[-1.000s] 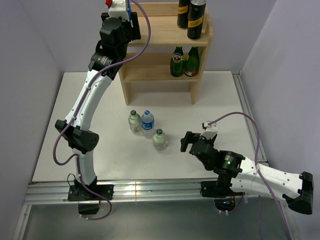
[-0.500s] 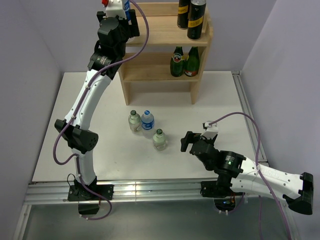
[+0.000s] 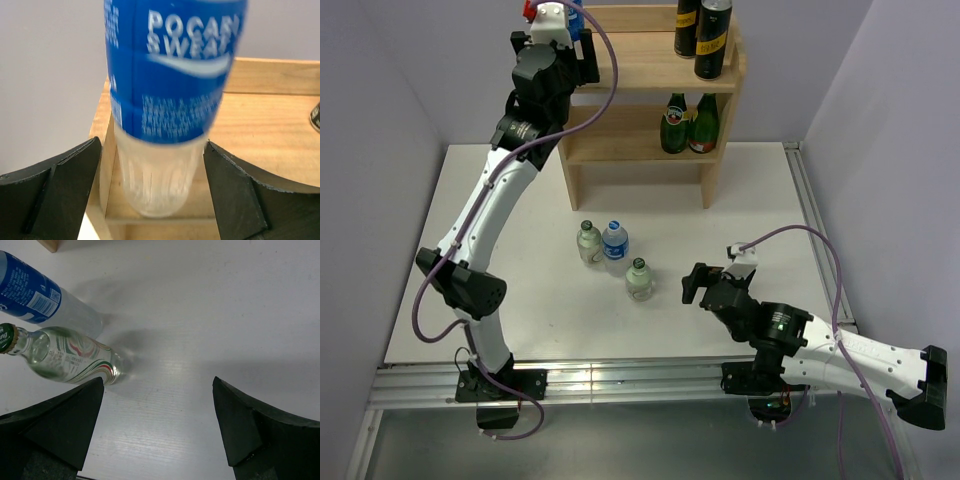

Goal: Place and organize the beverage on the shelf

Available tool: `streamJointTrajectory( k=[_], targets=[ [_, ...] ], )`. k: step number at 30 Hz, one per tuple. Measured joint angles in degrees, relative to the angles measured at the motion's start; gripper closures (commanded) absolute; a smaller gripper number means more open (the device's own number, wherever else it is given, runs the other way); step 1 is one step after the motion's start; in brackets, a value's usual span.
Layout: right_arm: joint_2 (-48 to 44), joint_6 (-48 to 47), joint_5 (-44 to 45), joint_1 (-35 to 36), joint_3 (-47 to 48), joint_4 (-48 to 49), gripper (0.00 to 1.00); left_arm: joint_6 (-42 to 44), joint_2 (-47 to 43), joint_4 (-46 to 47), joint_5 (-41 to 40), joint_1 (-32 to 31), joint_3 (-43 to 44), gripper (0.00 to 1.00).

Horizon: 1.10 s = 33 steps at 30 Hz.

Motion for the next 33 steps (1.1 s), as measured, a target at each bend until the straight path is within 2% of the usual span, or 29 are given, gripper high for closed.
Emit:
streamJointTrajectory(
  k=[15,21,25,30,33],
  targets=[
    [-1.0,0.6,0.1,0.5,0.0,0.0,0.04,0.3,-9.2,-2.3,-2.1,-2.9,-13.3,0.08],
    [-1.2,0.6,0.1,0.5,-0.1,0.0,0.04,-2.0,-17.6,-7.4,-2.8,-4.7,-24.3,0.08],
    [-1.2,0.6,0.2,0.5,-0.2,0.0,0.04,-5.9,-28.9,-10.5,-3.5,-10.5,-35.8,0.02],
    [-1.2,0.6,0.3,0.6,-0.3,0.0,0.04,-14.3,-43.5,-11.2,-4.9,-20.7,-53.0,0.01],
    [-1.2,0.6,0.3,0.6,-0.3,0.0,0.04,-20.7,-48.7,-11.5,-6.6,-27.7,-63.0,0.01]
  ],
)
